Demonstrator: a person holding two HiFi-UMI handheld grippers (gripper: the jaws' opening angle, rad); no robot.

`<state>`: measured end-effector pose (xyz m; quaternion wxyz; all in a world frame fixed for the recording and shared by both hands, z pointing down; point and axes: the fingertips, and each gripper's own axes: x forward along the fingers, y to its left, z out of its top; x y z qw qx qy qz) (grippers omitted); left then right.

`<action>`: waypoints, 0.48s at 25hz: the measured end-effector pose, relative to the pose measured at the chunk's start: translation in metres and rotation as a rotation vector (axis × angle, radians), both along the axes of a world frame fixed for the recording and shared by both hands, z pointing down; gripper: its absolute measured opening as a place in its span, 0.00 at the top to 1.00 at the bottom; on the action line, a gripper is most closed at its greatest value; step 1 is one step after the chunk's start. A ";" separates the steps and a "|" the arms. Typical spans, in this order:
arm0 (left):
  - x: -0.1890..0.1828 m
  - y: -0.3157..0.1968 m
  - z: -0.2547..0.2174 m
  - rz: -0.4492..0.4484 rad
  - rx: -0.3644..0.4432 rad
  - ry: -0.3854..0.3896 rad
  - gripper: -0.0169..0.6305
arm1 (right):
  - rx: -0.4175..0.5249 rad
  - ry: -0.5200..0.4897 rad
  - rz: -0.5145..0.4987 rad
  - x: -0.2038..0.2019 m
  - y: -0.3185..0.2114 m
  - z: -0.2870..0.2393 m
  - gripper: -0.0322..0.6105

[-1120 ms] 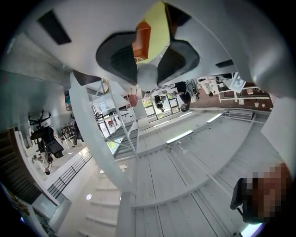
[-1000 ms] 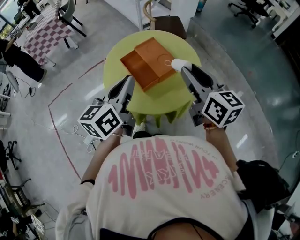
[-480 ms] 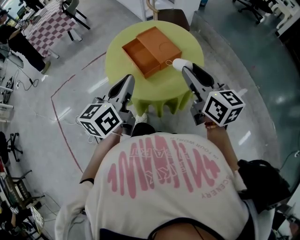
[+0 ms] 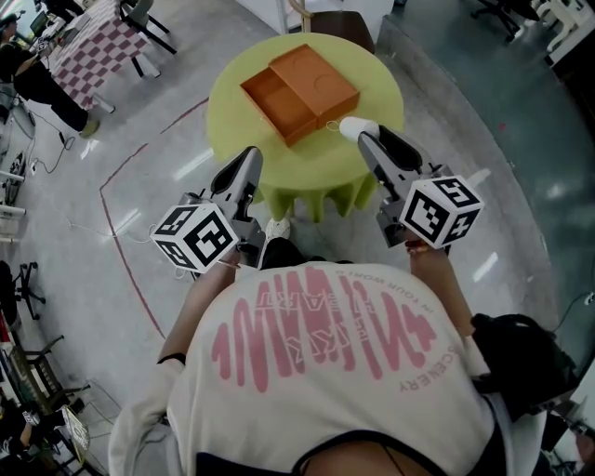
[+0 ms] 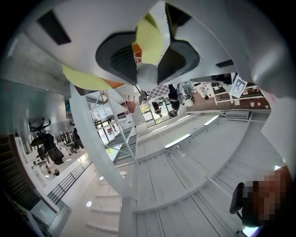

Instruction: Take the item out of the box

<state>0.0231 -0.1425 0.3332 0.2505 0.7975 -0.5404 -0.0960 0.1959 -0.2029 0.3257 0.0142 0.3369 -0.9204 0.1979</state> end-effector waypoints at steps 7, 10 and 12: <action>-0.006 0.007 0.006 -0.021 0.002 -0.001 0.96 | 0.005 -0.003 -0.007 -0.002 0.001 0.008 0.73; -0.007 0.010 0.008 -0.026 0.004 0.002 0.96 | 0.006 0.008 -0.003 0.001 0.003 0.010 0.73; -0.008 0.011 0.011 -0.030 0.001 0.010 0.96 | 0.006 0.014 0.000 0.002 0.002 0.010 0.73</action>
